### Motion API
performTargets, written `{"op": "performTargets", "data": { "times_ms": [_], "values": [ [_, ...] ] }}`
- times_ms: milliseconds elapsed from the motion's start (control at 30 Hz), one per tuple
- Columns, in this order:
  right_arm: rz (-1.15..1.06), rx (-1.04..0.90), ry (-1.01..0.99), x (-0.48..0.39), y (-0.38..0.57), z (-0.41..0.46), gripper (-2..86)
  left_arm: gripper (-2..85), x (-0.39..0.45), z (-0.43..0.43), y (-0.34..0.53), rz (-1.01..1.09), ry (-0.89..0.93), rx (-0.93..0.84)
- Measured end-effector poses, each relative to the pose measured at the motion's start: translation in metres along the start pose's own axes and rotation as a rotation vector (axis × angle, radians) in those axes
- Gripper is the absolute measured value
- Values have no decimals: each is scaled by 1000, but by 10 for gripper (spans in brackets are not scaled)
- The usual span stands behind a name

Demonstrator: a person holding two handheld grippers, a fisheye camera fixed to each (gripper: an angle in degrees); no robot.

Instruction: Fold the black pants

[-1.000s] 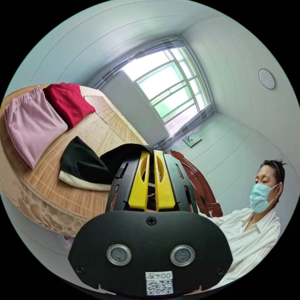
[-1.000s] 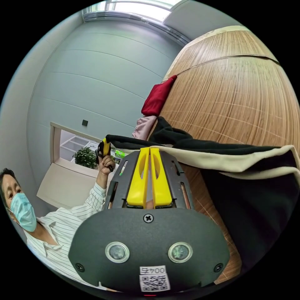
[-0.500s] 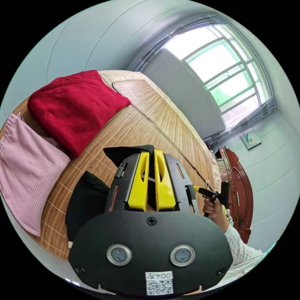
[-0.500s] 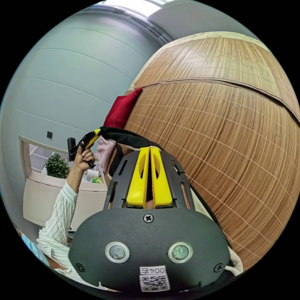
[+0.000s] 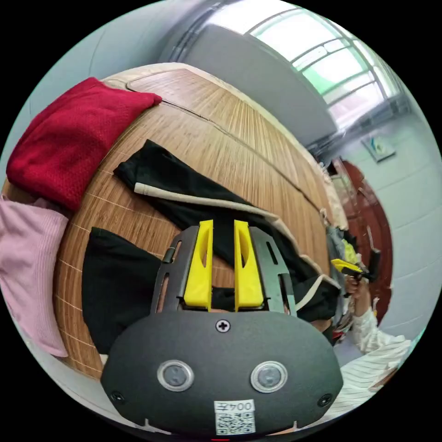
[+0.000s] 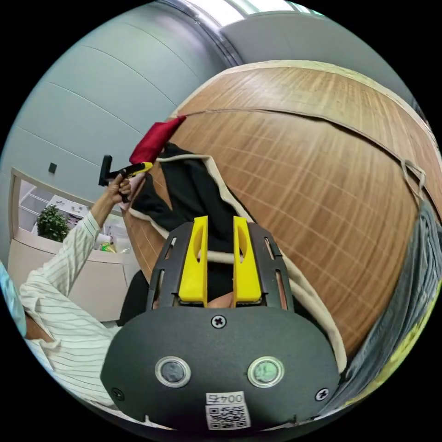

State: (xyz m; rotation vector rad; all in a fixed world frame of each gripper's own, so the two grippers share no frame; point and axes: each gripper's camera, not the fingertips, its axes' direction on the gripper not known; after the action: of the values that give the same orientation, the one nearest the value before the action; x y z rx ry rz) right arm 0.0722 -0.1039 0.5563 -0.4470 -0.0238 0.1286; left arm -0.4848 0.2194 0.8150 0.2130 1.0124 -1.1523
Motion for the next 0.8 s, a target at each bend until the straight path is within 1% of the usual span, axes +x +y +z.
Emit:
{"op": "performTargets", "data": {
  "times_ms": [33, 67, 133, 200, 233, 300, 333, 367, 400, 433, 533, 600, 700, 767, 800],
  "values": [
    [61, -17, 64, 10, 41, -8, 94, 66, 10, 5, 2, 30, -7, 6],
    [96, -21, 95, 16, 61, -12, 93, 59, 30, 14, 4, 74, 6, 29],
    [221, -2, 258, 33, 132, -29, 90, 48, 55, 29, 4, 108, 23, 49],
    [280, 18, 317, 40, 168, -36, 86, 36, 85, 59, -2, 167, -37, -19],
    [271, 21, 337, 40, 181, -34, 84, 34, 91, 68, -3, 174, -66, -54],
    [225, 7, 374, 36, 188, -26, 81, 27, 105, 105, -3, 181, -166, -191],
    [184, 1, 390, 30, 185, -21, 83, 25, 106, 104, -2, 162, -176, -160],
    [160, -18, 410, 27, 181, -19, 83, 21, 104, 106, -2, 96, -156, -160],
    [119, -90, 472, 20, 173, -11, 83, 18, 101, 107, -2, 31, -132, -169],
    [95, -171, 537, 16, 166, -4, 81, 16, 99, 108, -2, 8, -123, -177],
    [60, -280, 637, 14, 157, 0, 77, 11, 101, 110, 2, -24, -98, -246],
    [78, -302, 619, 20, 158, -6, 77, 9, 106, 110, 9, -28, -73, -321],
    [78, -322, 584, 26, 164, -14, 76, 6, 114, 107, 28, 3, -68, -360],
    [77, -311, 550, 24, 163, -19, 76, 5, 116, 98, 39, 15, -65, -316],
    [89, -285, 540, 19, 161, -26, 77, 4, 116, 85, 48, 16, -87, -229]
  ]
}}
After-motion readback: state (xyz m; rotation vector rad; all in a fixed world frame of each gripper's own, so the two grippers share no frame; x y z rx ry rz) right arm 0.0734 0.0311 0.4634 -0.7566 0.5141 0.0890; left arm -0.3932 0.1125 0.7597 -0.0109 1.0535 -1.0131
